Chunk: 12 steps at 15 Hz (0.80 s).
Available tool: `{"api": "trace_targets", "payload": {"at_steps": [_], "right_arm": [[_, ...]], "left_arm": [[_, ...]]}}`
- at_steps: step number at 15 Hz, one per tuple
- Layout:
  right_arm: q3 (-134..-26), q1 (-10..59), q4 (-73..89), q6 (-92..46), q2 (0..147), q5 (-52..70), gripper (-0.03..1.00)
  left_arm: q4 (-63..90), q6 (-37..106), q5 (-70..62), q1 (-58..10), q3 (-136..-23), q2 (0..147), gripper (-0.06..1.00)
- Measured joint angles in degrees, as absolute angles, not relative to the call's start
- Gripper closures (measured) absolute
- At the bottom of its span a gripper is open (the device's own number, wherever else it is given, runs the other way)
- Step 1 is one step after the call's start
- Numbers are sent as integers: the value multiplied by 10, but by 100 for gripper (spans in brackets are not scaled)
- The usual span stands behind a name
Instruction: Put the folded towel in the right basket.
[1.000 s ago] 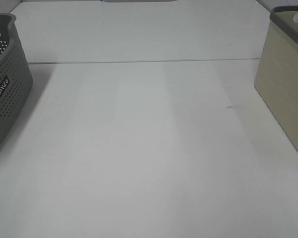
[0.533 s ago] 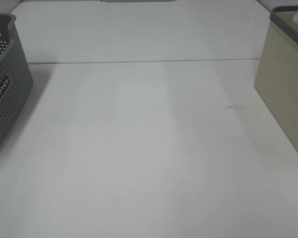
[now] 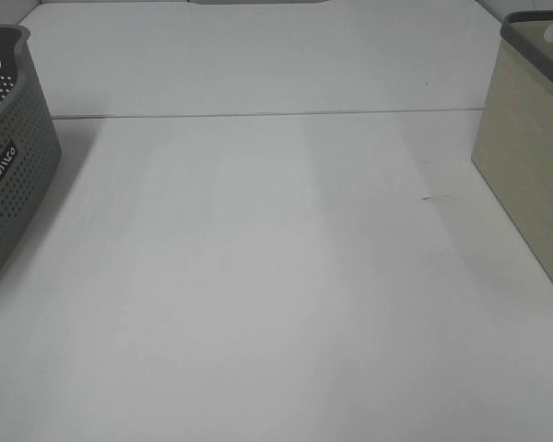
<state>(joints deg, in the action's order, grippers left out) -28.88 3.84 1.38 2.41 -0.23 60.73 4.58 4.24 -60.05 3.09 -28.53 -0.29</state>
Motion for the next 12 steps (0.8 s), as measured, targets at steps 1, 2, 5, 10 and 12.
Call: {"api": "trace_targets", "payload": {"at_steps": [1, 2, 5, 10, 12], "right_arm": [[-289, 38, 14, 24, -2, 607, -2], [-289, 38, 14, 24, -2, 607, -2], [-289, 38, 6, 24, -2, 607, -2], [-289, 38, 0, 24, -2, 607, -2], [-289, 38, 0, 24, -2, 607, -2]], "left_arm": [[46, 42, -600, 31, -285, -3, -4], [46, 42, -600, 31, -285, -3, -4], [46, 42, -600, 31, -285, -3, -4], [46, 42, -600, 31, -285, -3, -4], [46, 42, -600, 31, -285, -3, -4]]}}
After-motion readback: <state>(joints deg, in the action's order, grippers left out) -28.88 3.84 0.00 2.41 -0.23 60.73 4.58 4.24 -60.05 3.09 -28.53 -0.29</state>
